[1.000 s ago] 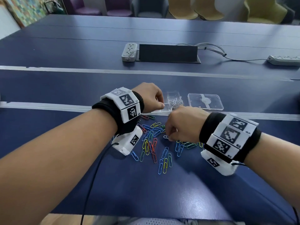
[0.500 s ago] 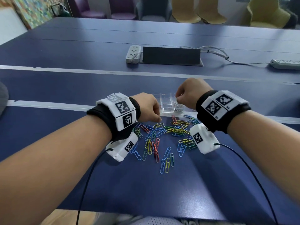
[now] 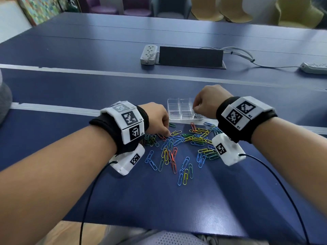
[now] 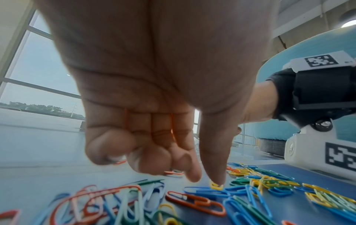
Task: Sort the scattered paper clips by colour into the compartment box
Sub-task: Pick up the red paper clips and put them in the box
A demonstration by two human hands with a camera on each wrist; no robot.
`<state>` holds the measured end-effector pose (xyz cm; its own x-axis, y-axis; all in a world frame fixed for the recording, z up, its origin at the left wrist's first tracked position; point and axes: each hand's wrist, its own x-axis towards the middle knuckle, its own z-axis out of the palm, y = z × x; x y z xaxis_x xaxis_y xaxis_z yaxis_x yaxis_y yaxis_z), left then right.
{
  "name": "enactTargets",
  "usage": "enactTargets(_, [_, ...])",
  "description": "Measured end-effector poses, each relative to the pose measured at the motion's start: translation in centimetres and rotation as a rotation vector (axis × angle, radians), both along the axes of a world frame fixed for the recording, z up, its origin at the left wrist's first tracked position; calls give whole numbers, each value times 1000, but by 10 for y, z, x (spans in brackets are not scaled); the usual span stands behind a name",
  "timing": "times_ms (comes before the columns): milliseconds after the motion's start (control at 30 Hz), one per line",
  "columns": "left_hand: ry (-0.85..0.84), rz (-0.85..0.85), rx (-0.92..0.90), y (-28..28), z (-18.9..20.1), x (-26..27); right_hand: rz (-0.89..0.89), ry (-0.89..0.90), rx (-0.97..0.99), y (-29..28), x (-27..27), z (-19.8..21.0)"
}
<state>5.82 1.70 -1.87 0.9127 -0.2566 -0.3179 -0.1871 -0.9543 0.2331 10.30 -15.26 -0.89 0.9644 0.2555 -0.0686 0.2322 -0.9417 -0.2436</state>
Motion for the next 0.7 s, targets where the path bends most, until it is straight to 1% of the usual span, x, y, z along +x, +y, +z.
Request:
enactTargets(167, [-49, 27, -3, 3, 1, 2, 9, -17, 14, 3, -13, 1])
enactTargets(233, [-59, 41, -2, 7, 3, 5, 24, 25, -66, 6, -20, -1])
enactTargets(300, [-56, 48, 3, 11, 5, 7, 25, 80, -196, 8, -26, -5])
enactTargets(367, [-43, 55, -13, 14, 6, 7, 10, 107, -240, 9, -26, -8])
enactTargets(467, [-31, 54, -9, 18, 7, 8, 19, 109, -233, 12, -23, -11])
enactTargets(567, [-61, 76, -7, 21, 4, 11, 63, 132, -211, 16, -25, -10])
enactTargets(700, [-63, 97, 8, 24, 4, 13, 144, 86, -80, 28, -32, -5])
